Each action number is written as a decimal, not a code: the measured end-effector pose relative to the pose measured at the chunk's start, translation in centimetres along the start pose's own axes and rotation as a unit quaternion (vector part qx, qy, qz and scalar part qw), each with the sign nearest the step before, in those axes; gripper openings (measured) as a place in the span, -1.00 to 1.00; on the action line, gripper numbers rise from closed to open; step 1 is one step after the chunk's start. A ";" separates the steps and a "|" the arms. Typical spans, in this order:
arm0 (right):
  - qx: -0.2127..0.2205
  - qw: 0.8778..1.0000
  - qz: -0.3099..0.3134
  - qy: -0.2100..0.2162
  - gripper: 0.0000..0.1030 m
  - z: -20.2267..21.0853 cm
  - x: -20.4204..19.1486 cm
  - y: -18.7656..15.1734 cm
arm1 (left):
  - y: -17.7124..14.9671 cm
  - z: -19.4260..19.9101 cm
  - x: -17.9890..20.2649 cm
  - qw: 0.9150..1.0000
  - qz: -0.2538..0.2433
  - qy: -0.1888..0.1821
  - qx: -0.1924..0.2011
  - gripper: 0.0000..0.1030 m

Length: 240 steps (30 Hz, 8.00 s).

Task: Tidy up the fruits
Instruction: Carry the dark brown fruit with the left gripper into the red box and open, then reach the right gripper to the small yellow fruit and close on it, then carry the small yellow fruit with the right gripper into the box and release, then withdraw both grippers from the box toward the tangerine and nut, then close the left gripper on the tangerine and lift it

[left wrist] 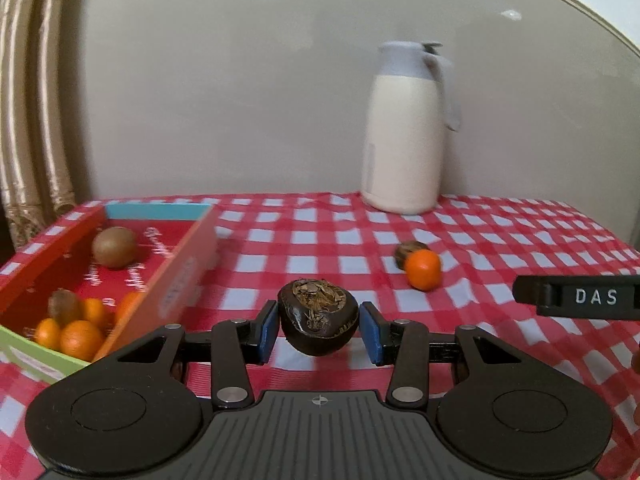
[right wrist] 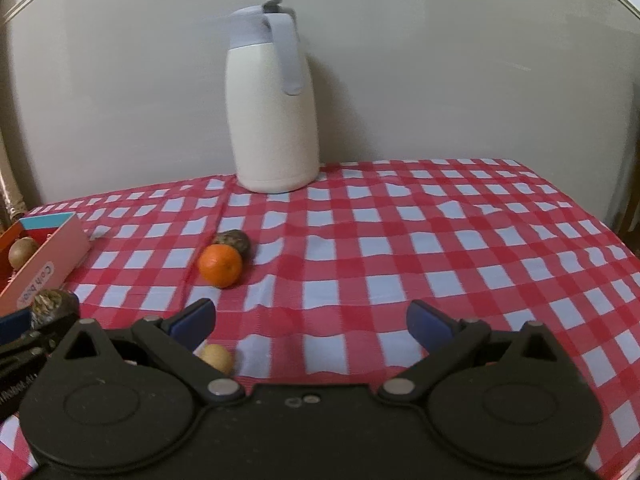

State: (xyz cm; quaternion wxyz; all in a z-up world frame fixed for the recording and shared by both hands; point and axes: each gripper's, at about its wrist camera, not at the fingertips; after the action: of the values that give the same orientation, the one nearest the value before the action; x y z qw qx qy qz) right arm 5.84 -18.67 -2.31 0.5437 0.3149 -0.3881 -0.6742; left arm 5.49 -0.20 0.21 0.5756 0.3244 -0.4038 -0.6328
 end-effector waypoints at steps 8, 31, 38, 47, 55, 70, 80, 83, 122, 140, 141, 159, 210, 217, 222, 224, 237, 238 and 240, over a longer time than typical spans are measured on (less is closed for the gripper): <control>0.002 1.000 0.011 0.018 0.98 0.3 -2.7 0.2 | 0.2 1.3 -3.7 0.999 0.019 0.029 0.011 -0.15; 0.008 0.998 0.035 0.048 0.98 0.6 -7.1 0.3 | -0.6 2.0 -16.4 0.985 0.094 0.147 0.015 -0.15; 0.011 0.999 0.027 0.038 0.98 0.5 -5.6 0.5 | -0.4 2.3 -15.1 0.985 0.072 0.154 0.031 0.52; 0.010 1.000 -0.011 0.023 0.93 0.2 -0.4 0.8 | 0.2 2.4 -13.0 0.988 0.055 0.140 0.034 0.52; 0.006 0.999 0.017 0.036 0.76 0.2 -0.8 -0.2 | 0.1 2.5 -12.0 0.989 0.043 0.136 0.027 0.52; -0.047 0.995 0.063 0.063 -0.21 -1.4 -4.6 -1.9 | -0.4 3.3 -12.8 0.989 0.042 0.142 0.023 0.52; -0.067 0.994 0.063 0.064 -0.51 -2.6 -5.1 -2.4 | -0.5 3.3 -13.2 0.989 0.047 0.140 0.025 0.52; -0.067 0.993 0.061 0.069 -0.52 -2.6 -5.3 -2.3 | -0.4 3.3 -13.2 0.989 0.049 0.140 0.025 0.52; 0.037 0.972 0.109 0.203 -0.52 3.1 -20.6 0.1 | -2.3 8.1 -22.2 0.972 0.086 0.216 0.039 0.52; 0.035 0.958 0.144 0.246 -0.52 4.0 -26.9 -1.6 | -3.1 9.1 -23.9 0.969 0.088 0.229 0.032 0.52; 0.034 0.958 0.146 0.246 -0.52 4.0 -27.1 -1.7 | -3.2 9.1 -24.1 0.969 0.088 0.229 0.032 0.52; 0.046 0.956 0.155 0.245 0.11 4.2 -28.5 -2.6 | -3.7 9.6 -25.0 0.968 0.092 0.232 0.031 0.52; 0.066 0.998 -0.017 -0.014 0.53 -2.5 1.8 0.6 | 0.4 -3.9 -0.4 0.999 -0.007 0.020 0.025 0.60; 0.057 0.997 -0.033 -0.038 0.53 -3.8 5.4 0.7 | 0.9 -7.5 5.0 0.999 -0.031 -0.014 0.008 0.59; 0.053 0.996 -0.043 -0.051 0.53 -4.9 7.5 1.1 | 1.3 -9.5 7.4 0.999 -0.040 -0.023 -0.003 0.54; 0.050 0.996 -0.045 -0.055 0.53 -5.4 7.9 1.2 | 1.4 -10.2 8.0 0.999 -0.037 -0.029 -0.010 0.42; 0.048 0.996 -0.051 -0.054 0.53 -7.4 8.1 2.3 | 1.9 -13.2 8.7 0.998 -0.034 -0.033 -0.034 -0.01; 0.048 0.996 -0.050 -0.054 0.53 -7.4 8.0 2.3 | 1.9 -13.3 8.8 0.998 -0.036 -0.033 -0.034 -0.01; 0.047 0.996 -0.048 -0.054 0.53 -7.6 7.8 2.4 | 2.0 -13.5 8.8 0.998 -0.037 -0.036 -0.037 -0.04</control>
State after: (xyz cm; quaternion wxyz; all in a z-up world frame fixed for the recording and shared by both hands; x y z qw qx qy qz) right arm 11.83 -27.91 -4.12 0.4734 0.3218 -0.4321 -0.6969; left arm 17.07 -10.82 -3.81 0.5485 0.2944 -0.3889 -0.6791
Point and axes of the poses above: each gripper's, at about its wrist camera, not at the fingertips, and z roughly against the way its jaws point, x to its right, y to its top, and after that the axes turned 8 degrees about -y, right-handed
